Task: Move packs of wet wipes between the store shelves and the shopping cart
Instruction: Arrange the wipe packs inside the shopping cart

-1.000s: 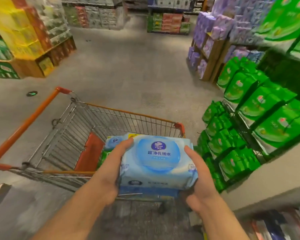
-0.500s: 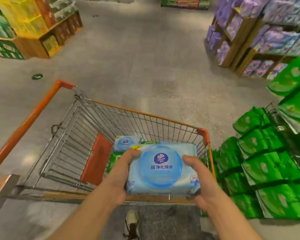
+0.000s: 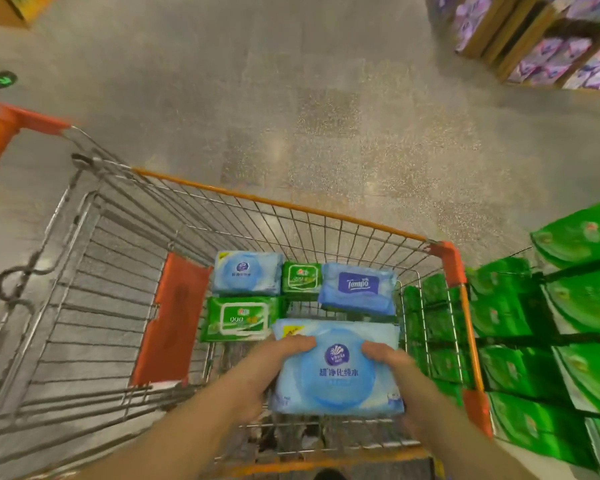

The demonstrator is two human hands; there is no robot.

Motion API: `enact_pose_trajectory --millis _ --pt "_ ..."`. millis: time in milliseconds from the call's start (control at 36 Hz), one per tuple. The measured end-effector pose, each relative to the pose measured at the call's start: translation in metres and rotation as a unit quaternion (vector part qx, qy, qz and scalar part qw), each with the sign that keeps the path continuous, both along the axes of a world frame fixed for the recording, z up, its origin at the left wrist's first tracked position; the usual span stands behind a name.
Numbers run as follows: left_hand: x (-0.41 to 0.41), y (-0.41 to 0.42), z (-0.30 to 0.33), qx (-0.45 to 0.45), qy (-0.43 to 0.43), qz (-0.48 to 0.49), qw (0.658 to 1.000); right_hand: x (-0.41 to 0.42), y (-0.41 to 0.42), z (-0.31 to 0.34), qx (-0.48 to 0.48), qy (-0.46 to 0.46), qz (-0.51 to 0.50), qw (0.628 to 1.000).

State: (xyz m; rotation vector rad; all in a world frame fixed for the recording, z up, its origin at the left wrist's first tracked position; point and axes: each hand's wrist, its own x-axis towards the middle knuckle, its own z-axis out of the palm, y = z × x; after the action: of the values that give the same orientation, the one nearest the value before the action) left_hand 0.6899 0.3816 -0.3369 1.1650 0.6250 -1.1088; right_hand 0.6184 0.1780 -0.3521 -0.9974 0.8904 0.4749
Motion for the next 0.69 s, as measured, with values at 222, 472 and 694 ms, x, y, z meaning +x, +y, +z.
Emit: enact_pose_trajectory --millis 222,472,694 --pt "0.014 -0.024 -0.106 0.023 0.06 0.007 0.998 0.029 -0.019 -0.102 -0.038 0.04 0.003 0.998" --pt "0.036 -0.04 -0.205 0.064 0.035 0.029 0.997 0.041 -0.02 -0.204 -0.042 0.047 -0.073 0.995" --pt "0.026 -0.044 -0.221 0.172 -0.065 -0.079 0.98 0.042 -0.026 -0.235 -0.115 0.079 0.011 0.99"
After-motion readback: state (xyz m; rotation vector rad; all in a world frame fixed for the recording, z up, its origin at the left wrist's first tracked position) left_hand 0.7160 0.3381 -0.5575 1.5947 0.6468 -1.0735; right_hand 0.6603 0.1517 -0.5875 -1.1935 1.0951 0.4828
